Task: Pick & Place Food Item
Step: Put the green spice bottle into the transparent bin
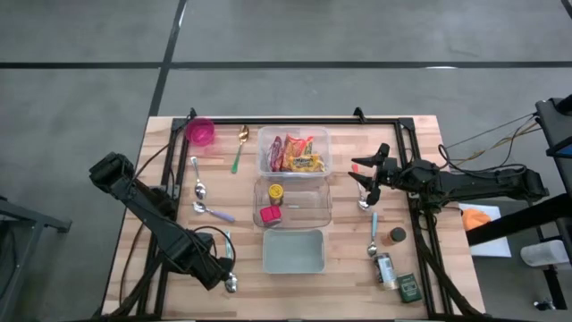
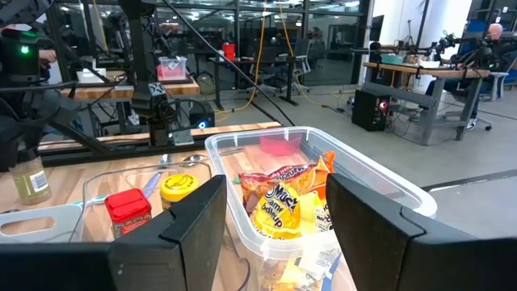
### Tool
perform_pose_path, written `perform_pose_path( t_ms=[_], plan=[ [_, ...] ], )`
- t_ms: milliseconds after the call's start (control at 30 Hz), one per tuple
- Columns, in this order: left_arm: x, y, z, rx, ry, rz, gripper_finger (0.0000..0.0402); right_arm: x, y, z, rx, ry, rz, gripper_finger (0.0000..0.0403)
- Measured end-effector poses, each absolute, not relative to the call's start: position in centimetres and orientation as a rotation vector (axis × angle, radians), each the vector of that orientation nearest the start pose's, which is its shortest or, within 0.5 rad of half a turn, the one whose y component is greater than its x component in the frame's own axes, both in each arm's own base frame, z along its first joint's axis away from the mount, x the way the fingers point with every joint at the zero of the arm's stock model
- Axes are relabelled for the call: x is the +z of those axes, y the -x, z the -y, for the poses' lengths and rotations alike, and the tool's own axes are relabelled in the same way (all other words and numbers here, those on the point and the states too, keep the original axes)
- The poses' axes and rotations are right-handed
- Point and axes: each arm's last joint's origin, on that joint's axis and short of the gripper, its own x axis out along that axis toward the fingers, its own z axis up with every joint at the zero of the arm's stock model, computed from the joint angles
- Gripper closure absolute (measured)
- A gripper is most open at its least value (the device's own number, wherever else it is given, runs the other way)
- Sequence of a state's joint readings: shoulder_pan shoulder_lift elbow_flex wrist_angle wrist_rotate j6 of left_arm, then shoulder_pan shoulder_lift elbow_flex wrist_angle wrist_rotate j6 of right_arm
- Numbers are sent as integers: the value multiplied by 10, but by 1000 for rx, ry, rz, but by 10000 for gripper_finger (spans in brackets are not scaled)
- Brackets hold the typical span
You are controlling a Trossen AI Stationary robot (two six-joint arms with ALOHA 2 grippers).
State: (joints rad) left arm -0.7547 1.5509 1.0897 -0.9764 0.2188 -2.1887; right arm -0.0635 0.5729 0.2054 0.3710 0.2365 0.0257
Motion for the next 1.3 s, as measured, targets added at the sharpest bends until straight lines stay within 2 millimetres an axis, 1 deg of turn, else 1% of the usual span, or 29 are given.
perform_pose_path(
  t_ms=[200,300,467,600,800,1033,1133,1300],
  plan=[
    [217,-195,192,995,1257,-1489,192,215,-144,16,-300,-26,7,192],
    [217,-194,192,1000,1257,-1489,212,215,-144,16,-300,-26,7,192],
    [217,-194,192,999,1256,-1489,211,215,-144,16,-300,-26,7,192],
    [217,-194,192,999,1256,-1488,198,215,-144,16,-300,-26,7,192],
    [217,-194,191,1006,1253,-1488,209,215,-144,16,-300,-26,7,192],
    [217,-194,191,1002,1248,-1490,202,215,-144,16,-300,-26,7,192],
    [220,-193,189,1003,1249,-1489,206,215,-144,16,-300,-26,7,192],
    [233,-190,182,964,1299,-1452,203,215,-144,16,-300,-26,7,192]
  ],
)
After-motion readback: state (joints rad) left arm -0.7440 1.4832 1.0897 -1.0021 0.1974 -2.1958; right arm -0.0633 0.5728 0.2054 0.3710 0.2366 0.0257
